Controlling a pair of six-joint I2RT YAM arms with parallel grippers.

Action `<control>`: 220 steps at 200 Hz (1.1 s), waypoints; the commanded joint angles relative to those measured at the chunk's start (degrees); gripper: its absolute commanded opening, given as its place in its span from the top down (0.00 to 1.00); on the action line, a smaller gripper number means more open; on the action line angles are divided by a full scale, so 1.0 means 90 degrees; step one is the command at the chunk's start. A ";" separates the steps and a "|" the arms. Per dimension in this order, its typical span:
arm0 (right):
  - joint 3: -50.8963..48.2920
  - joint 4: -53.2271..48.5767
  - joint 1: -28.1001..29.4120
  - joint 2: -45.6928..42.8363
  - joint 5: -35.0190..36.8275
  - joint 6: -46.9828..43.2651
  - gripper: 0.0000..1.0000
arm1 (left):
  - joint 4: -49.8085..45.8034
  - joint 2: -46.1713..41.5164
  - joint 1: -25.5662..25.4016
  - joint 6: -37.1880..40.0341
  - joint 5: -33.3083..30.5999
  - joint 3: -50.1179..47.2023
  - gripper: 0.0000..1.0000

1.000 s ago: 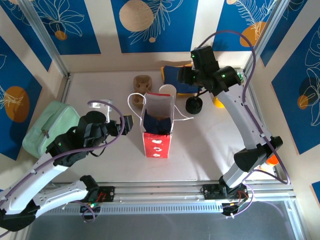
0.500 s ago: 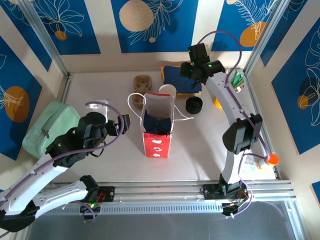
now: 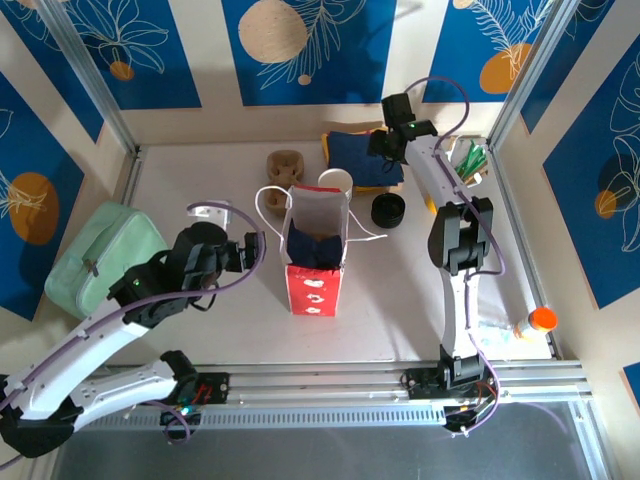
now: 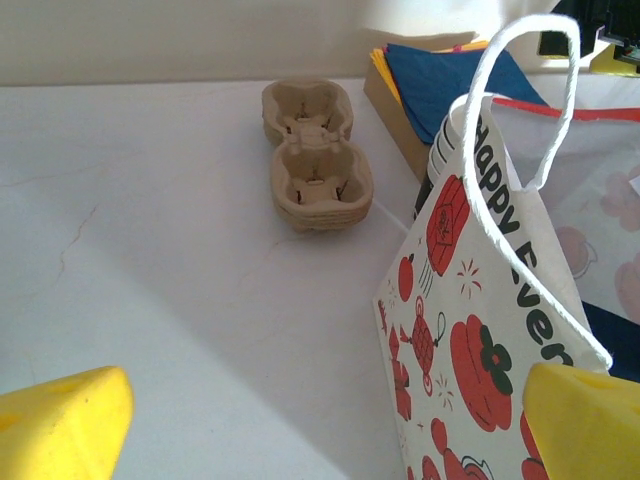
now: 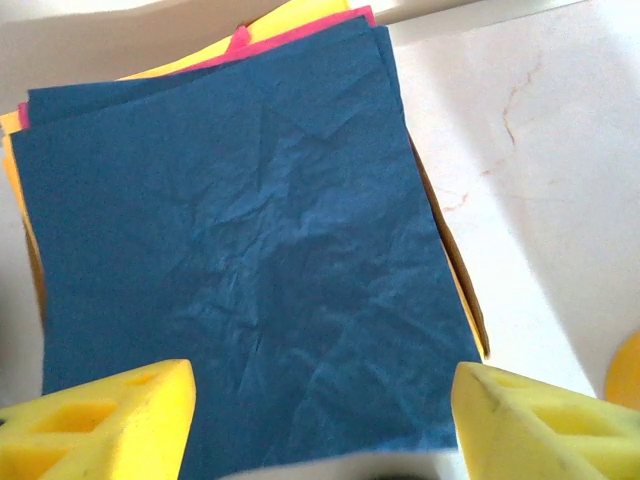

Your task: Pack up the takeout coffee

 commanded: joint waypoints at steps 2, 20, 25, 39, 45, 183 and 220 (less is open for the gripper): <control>0.0611 0.0007 0.0021 0.0432 -0.0451 -0.0223 0.30 | 0.0197 0.0126 0.0080 0.0196 -0.0151 -0.0014 0.00; 0.1065 -0.0085 0.0025 0.0848 -0.0649 -0.0294 0.27 | 0.0229 0.0211 0.0079 0.0227 -0.0153 -0.0012 0.01; 0.1191 -0.0115 0.0029 0.0966 -0.0679 -0.0310 0.27 | 0.0235 0.0219 0.0080 0.0226 -0.0149 -0.0020 0.01; 0.1617 -0.0271 0.0031 0.1286 -0.0722 -0.0226 0.26 | 0.0246 0.0224 0.0075 0.0217 -0.0141 -0.0059 0.01; 0.1844 -0.0379 0.0018 0.1434 -0.0806 -0.0175 0.26 | 0.0247 0.0209 0.0077 0.0193 -0.0125 -0.0076 0.01; 0.2243 -0.0161 0.0279 0.2262 -0.0276 -0.0485 0.19 | 0.0452 0.0256 0.0079 0.0141 0.0036 -0.0217 0.00; 0.2334 -0.0233 0.0266 0.2446 -0.0235 -0.0565 0.19 | 0.0491 0.0262 0.0074 0.0139 0.0044 -0.0227 0.00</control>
